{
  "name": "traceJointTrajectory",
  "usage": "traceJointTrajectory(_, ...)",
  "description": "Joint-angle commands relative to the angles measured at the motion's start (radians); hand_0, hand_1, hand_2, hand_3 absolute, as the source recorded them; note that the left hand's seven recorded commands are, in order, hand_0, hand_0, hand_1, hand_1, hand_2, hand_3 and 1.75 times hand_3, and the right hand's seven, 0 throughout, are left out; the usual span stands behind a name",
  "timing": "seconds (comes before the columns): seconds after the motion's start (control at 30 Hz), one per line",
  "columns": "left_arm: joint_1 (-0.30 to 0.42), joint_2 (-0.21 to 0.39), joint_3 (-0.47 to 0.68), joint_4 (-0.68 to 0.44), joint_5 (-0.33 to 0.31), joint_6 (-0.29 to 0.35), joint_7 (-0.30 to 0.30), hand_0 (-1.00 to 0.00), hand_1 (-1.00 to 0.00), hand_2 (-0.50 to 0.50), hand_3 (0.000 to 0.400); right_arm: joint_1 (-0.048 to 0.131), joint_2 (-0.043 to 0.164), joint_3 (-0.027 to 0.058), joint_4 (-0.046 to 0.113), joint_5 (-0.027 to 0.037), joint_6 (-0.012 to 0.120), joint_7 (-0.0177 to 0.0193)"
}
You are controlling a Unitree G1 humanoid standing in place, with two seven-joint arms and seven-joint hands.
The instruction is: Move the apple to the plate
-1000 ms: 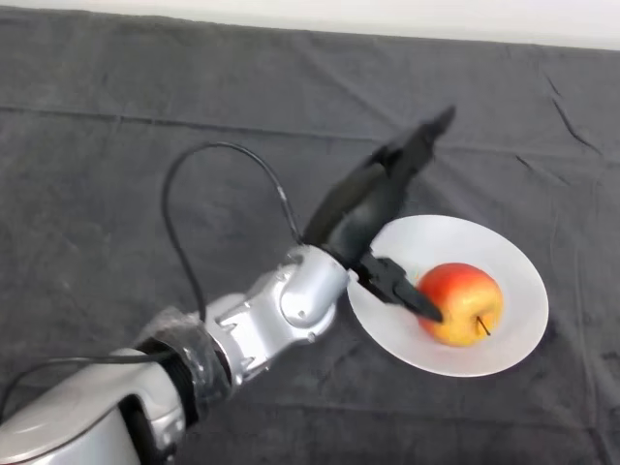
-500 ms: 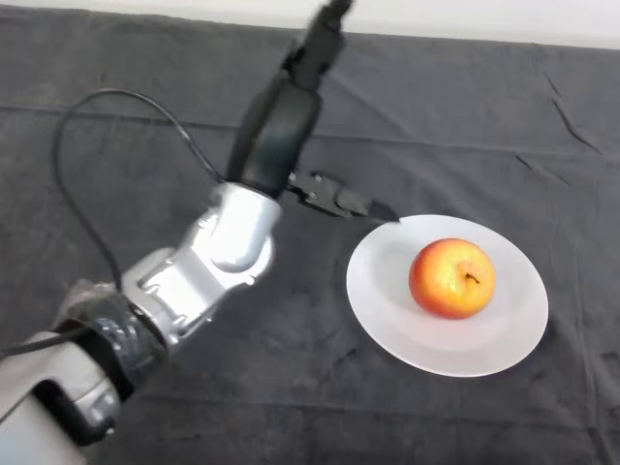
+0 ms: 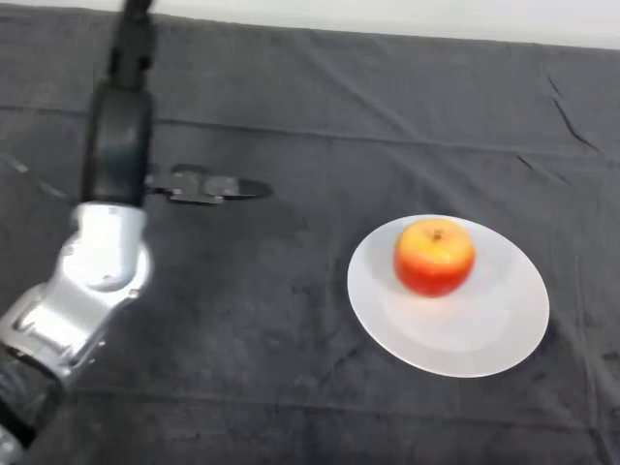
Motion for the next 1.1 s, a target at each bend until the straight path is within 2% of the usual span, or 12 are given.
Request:
traceJointTrajectory(0.03, 0.047, 0.060, 0.041, -0.054, -0.015, -0.019, 0.015, 0.00, 0.00, 0.00, 0.000, 0.133, 0.094, -0.0082, 0.052, 0.0174, 0.038, -0.0024)
traceJointTrajectory(0.3, 0.196, 0.150, 0.216, -0.136, -0.034, -0.018, 0.051, 0.00, 0.00, 0.00, 0.000, 0.133, 0.095, -0.0072, 0.052, 0.0186, 0.039, -0.0022)
traceJointTrajectory(0.57, 0.338, 0.186, 0.381, -0.147, -0.035, -0.048, 0.088, 0.00, 0.00, 0.00, 0.000, 0.133, 0.095, -0.0062, 0.051, 0.0197, 0.039, -0.0019)
traceJointTrajectory(0.87, 0.324, 0.135, 0.453, -0.096, 0.030, -0.012, 0.141, 0.00, 0.00, 0.00, 0.000, 0.133, 0.095, -0.0053, 0.051, 0.0209, 0.039, -0.0018)
traceJointTrajectory(1.1, 0.325, 0.114, 0.492, -0.112, 0.061, 0.027, 0.151, 0.00, 0.00, 0.00, 0.000, 0.133, 0.095, -0.0046, 0.051, 0.0218, 0.039, -0.0016)
